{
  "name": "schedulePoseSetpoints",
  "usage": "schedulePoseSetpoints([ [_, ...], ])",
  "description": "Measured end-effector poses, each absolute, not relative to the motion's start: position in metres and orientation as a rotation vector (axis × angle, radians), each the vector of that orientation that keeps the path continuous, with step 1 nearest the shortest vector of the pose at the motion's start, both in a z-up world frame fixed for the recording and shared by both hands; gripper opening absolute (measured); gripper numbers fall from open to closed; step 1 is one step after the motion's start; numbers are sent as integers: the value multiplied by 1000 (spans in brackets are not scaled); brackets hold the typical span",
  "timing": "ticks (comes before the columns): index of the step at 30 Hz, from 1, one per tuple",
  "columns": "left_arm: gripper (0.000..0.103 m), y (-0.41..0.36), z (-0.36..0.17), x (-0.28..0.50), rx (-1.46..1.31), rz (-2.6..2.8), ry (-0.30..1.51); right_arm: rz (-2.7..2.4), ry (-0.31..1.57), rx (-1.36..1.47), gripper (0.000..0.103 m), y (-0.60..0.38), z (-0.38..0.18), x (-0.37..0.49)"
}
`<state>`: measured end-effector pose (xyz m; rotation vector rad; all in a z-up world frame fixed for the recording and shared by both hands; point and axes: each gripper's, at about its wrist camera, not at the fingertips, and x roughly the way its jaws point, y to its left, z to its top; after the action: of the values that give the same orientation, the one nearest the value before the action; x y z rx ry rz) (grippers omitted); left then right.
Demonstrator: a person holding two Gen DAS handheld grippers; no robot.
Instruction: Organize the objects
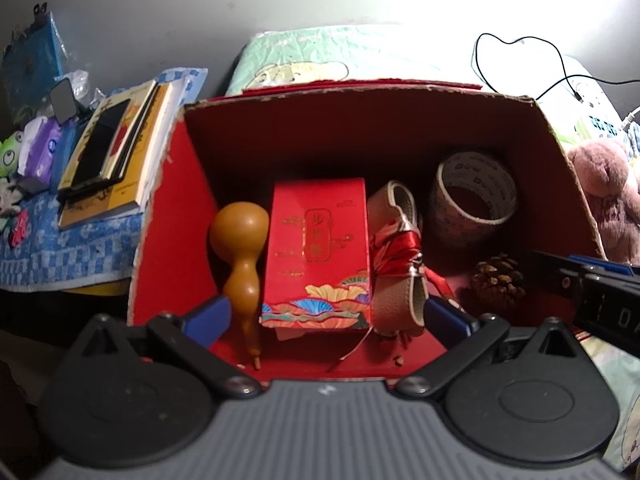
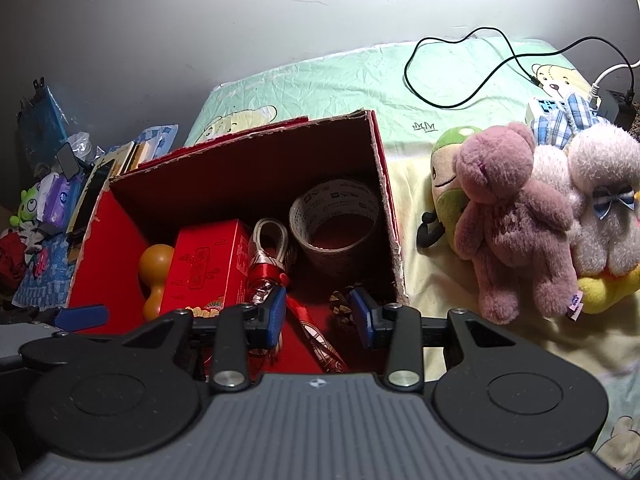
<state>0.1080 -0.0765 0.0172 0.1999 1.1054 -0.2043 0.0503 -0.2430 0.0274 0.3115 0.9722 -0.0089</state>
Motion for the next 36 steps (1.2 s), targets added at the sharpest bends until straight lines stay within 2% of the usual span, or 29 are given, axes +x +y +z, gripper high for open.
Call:
schedulePoseSetpoints([
  [36, 102, -76, 8, 111, 199, -200, 1098, -63, 998, 247, 40, -238, 20, 62],
])
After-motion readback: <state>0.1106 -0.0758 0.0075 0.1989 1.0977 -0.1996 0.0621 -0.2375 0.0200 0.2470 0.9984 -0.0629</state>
